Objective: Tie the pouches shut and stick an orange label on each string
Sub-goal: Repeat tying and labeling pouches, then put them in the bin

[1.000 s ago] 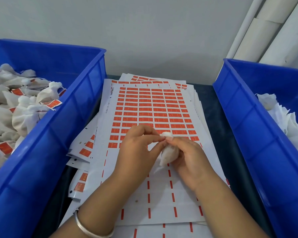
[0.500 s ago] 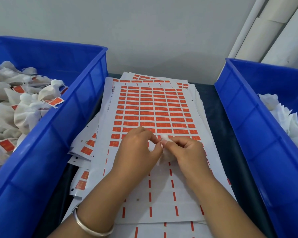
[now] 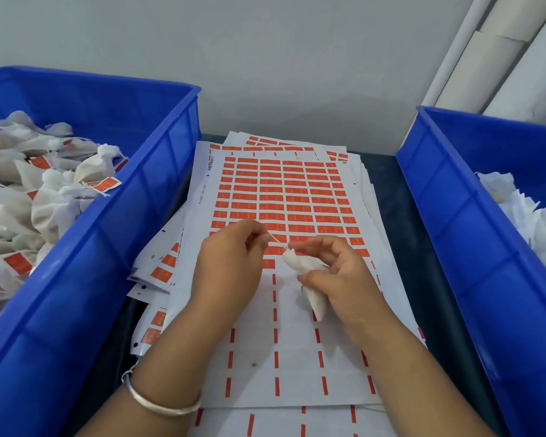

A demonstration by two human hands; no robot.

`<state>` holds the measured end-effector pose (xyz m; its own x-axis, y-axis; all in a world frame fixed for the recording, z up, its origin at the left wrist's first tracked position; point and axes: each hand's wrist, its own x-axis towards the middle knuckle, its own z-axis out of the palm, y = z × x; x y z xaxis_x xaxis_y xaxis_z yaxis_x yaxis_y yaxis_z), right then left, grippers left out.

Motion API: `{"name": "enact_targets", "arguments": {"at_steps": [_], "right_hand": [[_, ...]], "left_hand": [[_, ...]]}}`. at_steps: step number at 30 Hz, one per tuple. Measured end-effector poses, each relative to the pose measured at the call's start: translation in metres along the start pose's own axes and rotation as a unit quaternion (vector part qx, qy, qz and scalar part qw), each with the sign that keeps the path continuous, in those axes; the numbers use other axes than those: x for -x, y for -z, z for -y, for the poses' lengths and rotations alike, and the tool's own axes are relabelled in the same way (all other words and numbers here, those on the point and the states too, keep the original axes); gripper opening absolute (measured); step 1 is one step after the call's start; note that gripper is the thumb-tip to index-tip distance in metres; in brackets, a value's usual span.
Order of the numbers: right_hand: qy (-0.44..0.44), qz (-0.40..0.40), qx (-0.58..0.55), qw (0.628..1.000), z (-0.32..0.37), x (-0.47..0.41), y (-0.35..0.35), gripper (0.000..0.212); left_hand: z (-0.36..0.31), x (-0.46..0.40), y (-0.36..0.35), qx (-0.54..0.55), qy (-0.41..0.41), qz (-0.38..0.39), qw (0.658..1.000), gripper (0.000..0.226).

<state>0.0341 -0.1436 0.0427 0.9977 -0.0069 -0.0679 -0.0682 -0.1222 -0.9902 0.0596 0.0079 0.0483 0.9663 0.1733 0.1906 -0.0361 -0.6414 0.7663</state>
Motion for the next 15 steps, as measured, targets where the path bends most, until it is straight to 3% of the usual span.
{"name": "enact_targets", "arguments": {"at_steps": [5, 9, 11, 15], "right_hand": [[-0.017, 0.1, 0.029, 0.994, 0.002, 0.001, -0.001, 0.047], [-0.018, 0.175, 0.02, 0.984, 0.006, 0.003, 0.002, 0.037], [-0.024, 0.184, -0.043, 0.982, 0.007, 0.005, 0.003, 0.026], [-0.026, 0.158, -0.087, 0.983, 0.006, 0.003, 0.003, 0.027]], "left_hand": [[0.002, -0.005, 0.004, 0.014, 0.019, -0.05, 0.998, 0.012], [0.002, -0.004, 0.009, 0.055, 0.007, -0.024, 0.998, 0.009], [-0.002, -0.003, 0.012, 0.077, -0.014, -0.003, 0.997, 0.012], [-0.01, 0.004, 0.011, 0.074, -0.081, 0.029, 0.994, 0.018]]}}
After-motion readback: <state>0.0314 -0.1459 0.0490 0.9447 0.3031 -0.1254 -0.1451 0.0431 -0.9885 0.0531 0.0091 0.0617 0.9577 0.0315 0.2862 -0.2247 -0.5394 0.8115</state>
